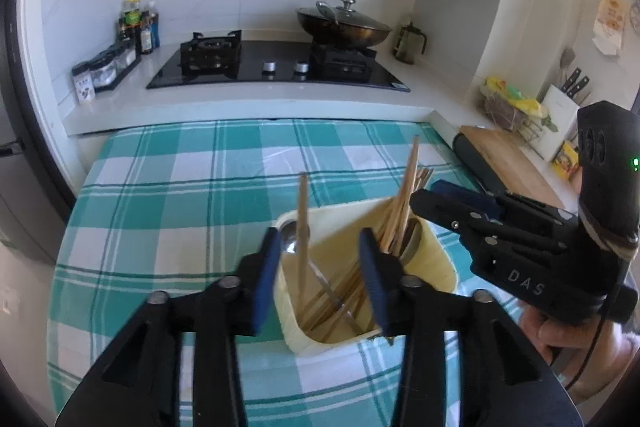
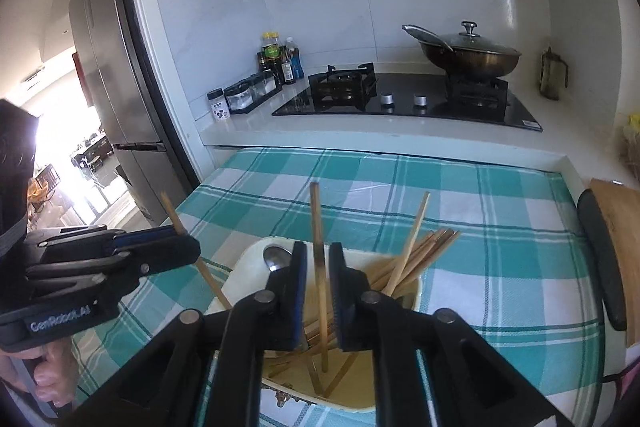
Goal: Organize utensils
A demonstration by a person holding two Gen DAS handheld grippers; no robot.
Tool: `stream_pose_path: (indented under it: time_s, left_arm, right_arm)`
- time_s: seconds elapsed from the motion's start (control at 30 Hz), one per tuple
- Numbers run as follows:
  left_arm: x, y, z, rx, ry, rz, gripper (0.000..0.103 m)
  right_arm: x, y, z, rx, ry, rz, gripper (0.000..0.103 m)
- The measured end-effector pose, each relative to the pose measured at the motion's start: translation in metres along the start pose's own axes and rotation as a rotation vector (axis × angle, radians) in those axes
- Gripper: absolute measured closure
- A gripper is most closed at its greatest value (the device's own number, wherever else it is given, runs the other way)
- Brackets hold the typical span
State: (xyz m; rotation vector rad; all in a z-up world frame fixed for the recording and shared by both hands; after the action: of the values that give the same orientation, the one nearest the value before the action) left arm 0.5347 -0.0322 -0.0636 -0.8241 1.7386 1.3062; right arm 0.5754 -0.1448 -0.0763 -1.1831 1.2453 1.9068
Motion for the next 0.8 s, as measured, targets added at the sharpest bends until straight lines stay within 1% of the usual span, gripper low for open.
stream_pose_path:
  time_s: [0.03, 0.07, 0.13, 0.17, 0.2, 0.23, 0.3, 0.37, 0.43, 0.47, 0.5, 0.57, 0.63, 0.67, 0.73, 0.8]
  left_arm:
    - [-0.003, 0.011, -0.001, -0.006, -0.01, -0.031, 0.033]
    - [-0.007, 0.025, -0.002, -0.01, -0.022, -0.071, 0.03]
    - [-0.013, 0.052, -0.006, -0.026, -0.04, -0.133, 0.014]
    - [-0.016, 0.067, -0.008, -0.041, -0.043, -0.168, 0.01]
    - [-0.017, 0.083, -0.011, -0.053, -0.043, -0.202, 0.002]
    - [-0.018, 0.098, -0.015, -0.061, -0.041, -0.237, 0.001]
    - [-0.013, 0.128, -0.025, -0.061, -0.026, -0.284, 0.001]
    - [0.0, 0.155, -0.036, -0.032, 0.003, -0.319, 0.001]
    - [0.018, 0.175, -0.046, -0.016, 0.024, -0.33, 0.0]
    - [0.03, 0.183, -0.05, -0.025, 0.027, -0.322, 0.0]
    - [0.041, 0.189, -0.053, -0.043, 0.027, -0.308, 0.0]
    - [0.062, 0.197, -0.058, -0.095, 0.016, -0.268, 0.0]
    - [0.078, 0.204, -0.061, -0.156, -0.016, -0.236, 0.0]
    - [0.083, 0.208, -0.063, -0.181, -0.033, -0.228, 0.0]
    - [0.09, 0.216, -0.066, -0.224, -0.06, -0.213, 0.0]
    - [0.093, 0.224, -0.067, -0.251, -0.061, -0.204, 0.0]
  right_arm:
    - [-0.001, 0.005, -0.001, 0.003, -0.015, -0.011, 0.061]
    - [-0.006, 0.015, -0.003, 0.006, -0.024, -0.036, 0.052]
    - [-0.022, 0.038, 0.0, 0.013, -0.008, -0.087, 0.05]
    - [-0.031, 0.054, 0.003, 0.02, 0.019, -0.113, 0.044]
    - [-0.038, 0.07, 0.006, 0.035, 0.046, -0.135, 0.041]
    - [-0.045, 0.089, 0.008, 0.056, 0.072, -0.163, 0.036]
    - [-0.052, 0.127, 0.015, 0.085, 0.11, -0.218, 0.03]
    - [-0.051, 0.163, 0.023, 0.114, 0.126, -0.257, 0.016]
    - [-0.039, 0.193, 0.031, 0.159, 0.145, -0.267, 0.01]
    - [-0.028, 0.208, 0.034, 0.196, 0.162, -0.26, 0.007]
    - [-0.017, 0.219, 0.036, 0.224, 0.167, -0.258, 0.0]
    - [0.007, 0.244, 0.038, 0.261, 0.145, -0.272, 0.0]
    - [0.03, 0.261, 0.04, 0.268, 0.11, -0.259, 0.0]
    - [0.043, 0.269, 0.041, 0.266, 0.095, -0.242, 0.0]
    - [0.057, 0.278, 0.044, 0.261, 0.078, -0.226, 0.0]
    - [0.067, 0.289, 0.047, 0.259, 0.059, -0.219, 0.0]
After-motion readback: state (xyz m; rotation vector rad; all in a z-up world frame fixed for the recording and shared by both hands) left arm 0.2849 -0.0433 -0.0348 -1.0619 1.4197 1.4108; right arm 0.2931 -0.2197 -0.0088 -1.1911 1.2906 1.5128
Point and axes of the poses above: each gripper's, at about its wrist camera, not at the fingertips, and y roughly against the way its jaws point, z to its left, x to its underside, the point moved 7 cm from there along -y, roughly the way its jaws point, and after that the axes turned 14 degrees about -z, right-handed, at the moved point
